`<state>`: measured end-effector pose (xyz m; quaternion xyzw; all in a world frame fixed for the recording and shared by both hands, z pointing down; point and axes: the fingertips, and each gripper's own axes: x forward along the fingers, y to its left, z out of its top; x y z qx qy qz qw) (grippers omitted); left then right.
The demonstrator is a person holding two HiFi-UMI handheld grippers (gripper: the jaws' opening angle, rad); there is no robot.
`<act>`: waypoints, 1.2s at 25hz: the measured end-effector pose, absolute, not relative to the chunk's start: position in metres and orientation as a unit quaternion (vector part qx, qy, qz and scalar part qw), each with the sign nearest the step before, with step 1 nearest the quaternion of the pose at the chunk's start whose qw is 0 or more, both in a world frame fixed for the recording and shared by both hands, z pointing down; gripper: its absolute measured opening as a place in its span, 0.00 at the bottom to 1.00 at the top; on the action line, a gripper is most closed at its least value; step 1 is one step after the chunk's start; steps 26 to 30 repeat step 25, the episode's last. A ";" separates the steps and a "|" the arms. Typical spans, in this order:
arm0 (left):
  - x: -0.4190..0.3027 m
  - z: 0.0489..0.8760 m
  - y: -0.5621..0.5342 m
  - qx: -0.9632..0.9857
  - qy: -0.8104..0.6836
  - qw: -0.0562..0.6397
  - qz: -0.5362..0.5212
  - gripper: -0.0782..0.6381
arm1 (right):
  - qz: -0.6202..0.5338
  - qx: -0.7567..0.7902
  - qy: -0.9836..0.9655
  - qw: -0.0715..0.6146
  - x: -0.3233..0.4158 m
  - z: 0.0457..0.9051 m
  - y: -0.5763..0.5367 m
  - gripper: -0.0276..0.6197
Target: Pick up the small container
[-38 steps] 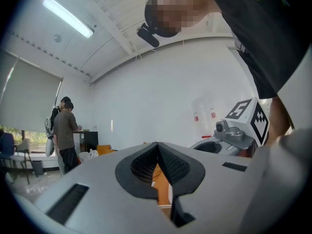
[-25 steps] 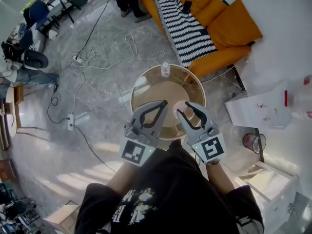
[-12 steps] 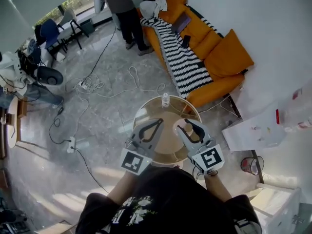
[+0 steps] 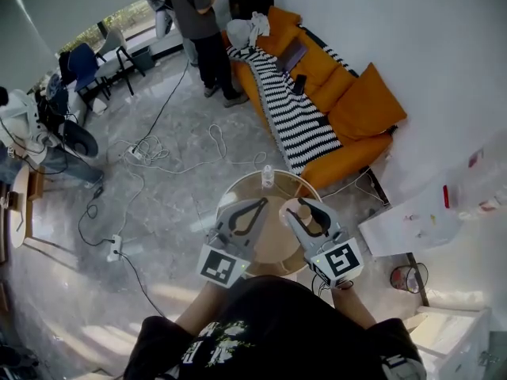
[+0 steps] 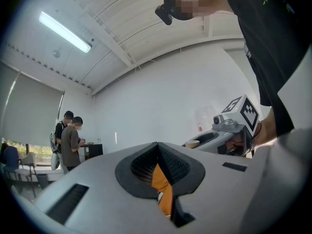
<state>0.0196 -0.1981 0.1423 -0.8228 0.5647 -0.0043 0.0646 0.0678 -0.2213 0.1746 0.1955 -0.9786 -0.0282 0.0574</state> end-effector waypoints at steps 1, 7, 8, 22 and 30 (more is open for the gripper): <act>0.020 0.140 -0.198 -0.823 0.564 0.065 -0.003 0.13 | -0.030 0.196 -0.978 0.057 0.068 0.173 -0.220 0.24; 0.025 0.134 -0.199 -0.830 0.554 0.071 -0.005 0.13 | -0.030 0.203 -0.977 0.051 0.070 0.165 -0.219 0.24; 0.026 0.133 -0.199 -0.831 0.551 0.073 -0.006 0.13 | -0.031 0.204 -0.977 0.050 0.071 0.164 -0.219 0.24; 0.030 0.126 -0.204 -0.836 0.542 0.084 -0.001 0.13 | -0.040 0.212 -0.975 0.048 0.071 0.158 -0.221 0.24; 0.030 0.123 -0.201 -0.836 0.542 0.088 -0.001 0.13 | -0.041 0.208 -0.976 0.050 0.068 0.156 -0.218 0.24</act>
